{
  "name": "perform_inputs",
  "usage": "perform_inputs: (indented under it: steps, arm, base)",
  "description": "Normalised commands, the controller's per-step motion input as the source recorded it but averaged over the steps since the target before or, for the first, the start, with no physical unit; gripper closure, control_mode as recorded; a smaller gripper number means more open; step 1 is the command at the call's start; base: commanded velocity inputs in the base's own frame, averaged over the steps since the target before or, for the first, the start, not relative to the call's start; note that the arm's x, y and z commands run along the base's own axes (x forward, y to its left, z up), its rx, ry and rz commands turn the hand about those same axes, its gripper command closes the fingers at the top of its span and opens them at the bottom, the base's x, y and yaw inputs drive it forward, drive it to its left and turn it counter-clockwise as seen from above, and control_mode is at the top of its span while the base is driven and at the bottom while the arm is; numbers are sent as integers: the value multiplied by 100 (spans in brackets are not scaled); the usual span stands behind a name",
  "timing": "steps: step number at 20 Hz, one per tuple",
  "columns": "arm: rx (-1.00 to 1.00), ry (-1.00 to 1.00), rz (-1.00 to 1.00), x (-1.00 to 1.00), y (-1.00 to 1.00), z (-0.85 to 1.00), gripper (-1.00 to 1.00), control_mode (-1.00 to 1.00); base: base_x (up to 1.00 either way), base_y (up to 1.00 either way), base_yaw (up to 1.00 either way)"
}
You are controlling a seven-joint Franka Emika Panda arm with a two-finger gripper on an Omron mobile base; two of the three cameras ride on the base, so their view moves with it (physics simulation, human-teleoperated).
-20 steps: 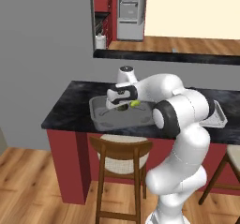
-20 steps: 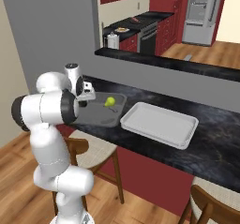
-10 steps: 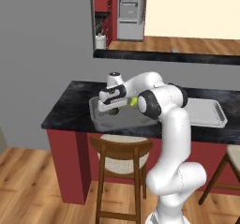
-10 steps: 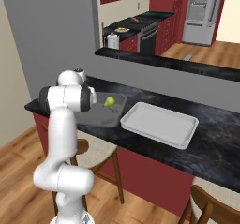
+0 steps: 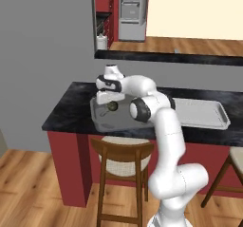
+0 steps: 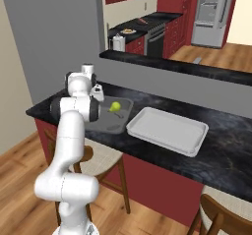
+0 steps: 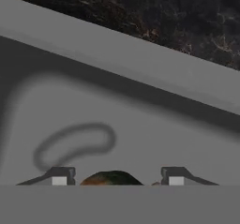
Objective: Place the cold items (pear and squash) from the fridge in one tupperware on the dining counter. Place the warm items (kebab skewer and hot dog) in the stove area in another tupperware.
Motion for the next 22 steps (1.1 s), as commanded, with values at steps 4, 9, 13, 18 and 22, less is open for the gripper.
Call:
perform_inputs:
  steps: [4, 9, 13, 18, 22]
  arm:
    - [35, -40, -1, -80, -98, 25, -100, -100]
    - [43, -72, 0, -74, -100, 13, -100, -100]
    - [41, -58, 0, -96, -100, 66, -100, -100]
    - [15, -25, -2, -100, -99, 62, -100, -100]
    - [0, -7, -7, -100, -79, 100, -100, -100]
  base:
    - [0, 0, 0]
    - [0, 0, 0]
    - [0, 0, 0]
    - [0, 0, 0]
    - [0, 0, 0]
